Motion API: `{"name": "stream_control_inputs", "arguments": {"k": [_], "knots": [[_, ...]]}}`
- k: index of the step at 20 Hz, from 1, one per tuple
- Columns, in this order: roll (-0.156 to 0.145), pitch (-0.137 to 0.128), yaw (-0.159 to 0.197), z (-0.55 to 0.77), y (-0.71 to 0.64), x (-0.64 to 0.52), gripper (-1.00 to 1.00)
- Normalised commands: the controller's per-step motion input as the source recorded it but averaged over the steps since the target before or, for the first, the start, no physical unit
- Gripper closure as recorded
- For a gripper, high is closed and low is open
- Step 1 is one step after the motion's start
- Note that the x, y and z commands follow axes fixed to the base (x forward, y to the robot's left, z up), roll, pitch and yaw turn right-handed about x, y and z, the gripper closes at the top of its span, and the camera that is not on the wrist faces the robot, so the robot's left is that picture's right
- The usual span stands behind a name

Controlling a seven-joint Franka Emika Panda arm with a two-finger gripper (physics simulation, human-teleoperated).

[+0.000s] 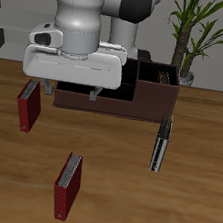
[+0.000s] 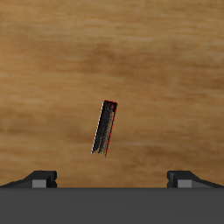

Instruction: Place the orange book into the back desk caddy's right compartment and place the left red book into the back desk caddy's right compartment

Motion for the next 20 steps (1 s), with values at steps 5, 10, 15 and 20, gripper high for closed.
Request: {"name": "stream_control_inputs", "arguments": {"k": [5, 10, 15, 20], "knots": [[0.010, -0.001, -0.009, 0.00, 0.07, 0.16, -1.00], [0.017, -0.006, -0.001, -0.04, 0.02, 0.26, -1.00], [-0.024, 0.009, -0.028, -0.07, -0.10, 0.23, -1.00], [-0.022, -0.012, -0.013, -0.07, -0.09, 0.17, -1.00]]}}
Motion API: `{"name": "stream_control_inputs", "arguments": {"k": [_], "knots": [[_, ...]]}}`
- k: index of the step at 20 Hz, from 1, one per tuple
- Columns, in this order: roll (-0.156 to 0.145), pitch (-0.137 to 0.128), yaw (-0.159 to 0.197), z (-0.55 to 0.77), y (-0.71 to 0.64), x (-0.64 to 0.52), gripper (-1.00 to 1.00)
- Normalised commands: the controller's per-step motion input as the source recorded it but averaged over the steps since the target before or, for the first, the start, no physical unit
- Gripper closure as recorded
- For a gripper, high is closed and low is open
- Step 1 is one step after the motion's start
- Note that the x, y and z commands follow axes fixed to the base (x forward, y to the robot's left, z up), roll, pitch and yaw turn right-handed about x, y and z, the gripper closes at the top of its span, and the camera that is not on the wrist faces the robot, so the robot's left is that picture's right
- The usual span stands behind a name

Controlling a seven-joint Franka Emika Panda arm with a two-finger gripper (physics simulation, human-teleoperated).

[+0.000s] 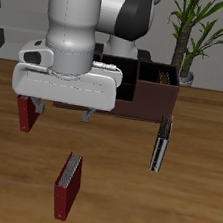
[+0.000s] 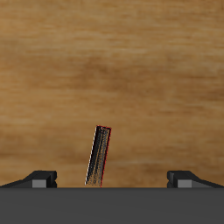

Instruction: Place the orange book into the back desk caddy's right compartment and place the left red book into the back desk caddy's right compartment

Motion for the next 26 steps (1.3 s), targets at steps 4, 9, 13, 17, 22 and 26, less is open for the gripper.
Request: {"name": "stream_control_inputs", "arguments": {"k": [4, 9, 13, 17, 22, 26], "knots": [[0.011, 0.003, 0.000, -0.31, 0.06, 0.14, -1.00], [0.010, 0.014, -0.001, -0.42, 0.22, 0.08, -1.00], [0.010, -0.016, 0.018, -0.18, 0.06, 0.02, -1.00], [-0.009, -0.002, -0.026, -0.44, 0.03, 0.04, -1.00], [-0.004, -0.023, -0.022, -0.29, -0.08, 0.02, -1.00], [-0.013, 0.000, -0.001, -0.26, -0.05, 0.01, -1.00]]}}
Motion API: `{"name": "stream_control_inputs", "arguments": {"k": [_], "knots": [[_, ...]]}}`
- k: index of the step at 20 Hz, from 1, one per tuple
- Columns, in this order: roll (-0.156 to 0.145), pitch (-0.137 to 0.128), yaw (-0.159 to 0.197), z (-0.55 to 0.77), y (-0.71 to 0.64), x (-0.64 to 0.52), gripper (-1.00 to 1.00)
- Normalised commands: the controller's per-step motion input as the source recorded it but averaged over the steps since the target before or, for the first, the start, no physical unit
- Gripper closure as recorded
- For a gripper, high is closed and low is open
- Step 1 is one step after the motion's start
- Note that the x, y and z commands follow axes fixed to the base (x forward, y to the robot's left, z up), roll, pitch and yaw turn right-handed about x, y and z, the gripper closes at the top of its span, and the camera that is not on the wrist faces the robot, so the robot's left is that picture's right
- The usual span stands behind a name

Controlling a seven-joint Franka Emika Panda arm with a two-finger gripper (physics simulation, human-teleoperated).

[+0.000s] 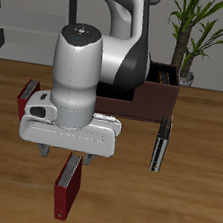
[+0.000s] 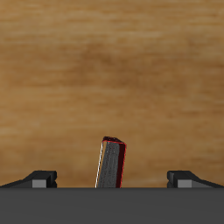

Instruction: Place the orange book into the back desk caddy's right compartment and place the left red book into the back desk caddy's right compartment

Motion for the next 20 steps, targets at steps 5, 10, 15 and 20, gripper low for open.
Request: {"name": "stream_control_inputs", "arguments": {"k": [5, 10, 15, 20], "knots": [[-0.002, 0.017, -0.010, -0.27, -0.01, 0.00, -1.00], [0.007, 0.011, -0.002, -0.35, 0.04, -0.04, -1.00], [-0.009, 0.004, -0.012, -0.29, -0.05, -0.05, -1.00], [-0.001, 0.017, -0.022, -0.21, -0.06, 0.00, -1.00]]}}
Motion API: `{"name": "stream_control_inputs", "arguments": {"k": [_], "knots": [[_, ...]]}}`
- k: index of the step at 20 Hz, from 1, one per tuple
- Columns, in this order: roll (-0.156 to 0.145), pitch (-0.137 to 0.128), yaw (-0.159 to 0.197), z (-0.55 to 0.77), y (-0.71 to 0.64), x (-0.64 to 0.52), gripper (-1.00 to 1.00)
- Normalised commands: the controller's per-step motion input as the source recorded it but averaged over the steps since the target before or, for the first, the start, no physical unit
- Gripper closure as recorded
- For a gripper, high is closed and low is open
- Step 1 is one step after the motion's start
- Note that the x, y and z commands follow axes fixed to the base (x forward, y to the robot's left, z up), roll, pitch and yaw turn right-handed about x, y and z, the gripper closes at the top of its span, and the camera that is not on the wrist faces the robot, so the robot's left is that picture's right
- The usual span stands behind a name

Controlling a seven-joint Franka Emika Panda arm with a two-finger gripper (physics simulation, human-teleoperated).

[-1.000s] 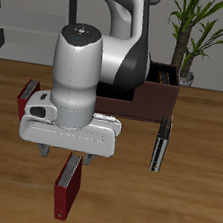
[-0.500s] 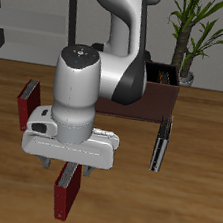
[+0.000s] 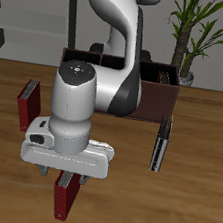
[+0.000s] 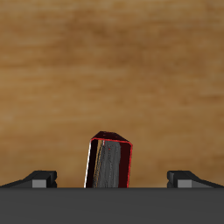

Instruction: Place the orange book into the back desk caddy's right compartment and place the left red book into the back desk caddy's right compartment

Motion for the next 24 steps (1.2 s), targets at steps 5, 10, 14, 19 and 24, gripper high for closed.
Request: {"name": "stream_control_inputs", "arguments": {"k": [5, 10, 14, 19, 24], "knots": [[0.020, 0.035, 0.011, -0.27, 0.03, 0.01, -1.00], [0.028, 0.014, -0.017, -0.14, 0.11, -0.06, 1.00], [0.005, 0.005, 0.005, -0.06, 0.04, -0.04, 1.00], [-0.017, -0.009, 0.014, 0.15, -0.01, -0.03, 1.00], [0.012, -0.042, 0.003, 0.51, 0.10, -0.22, 1.00]]}}
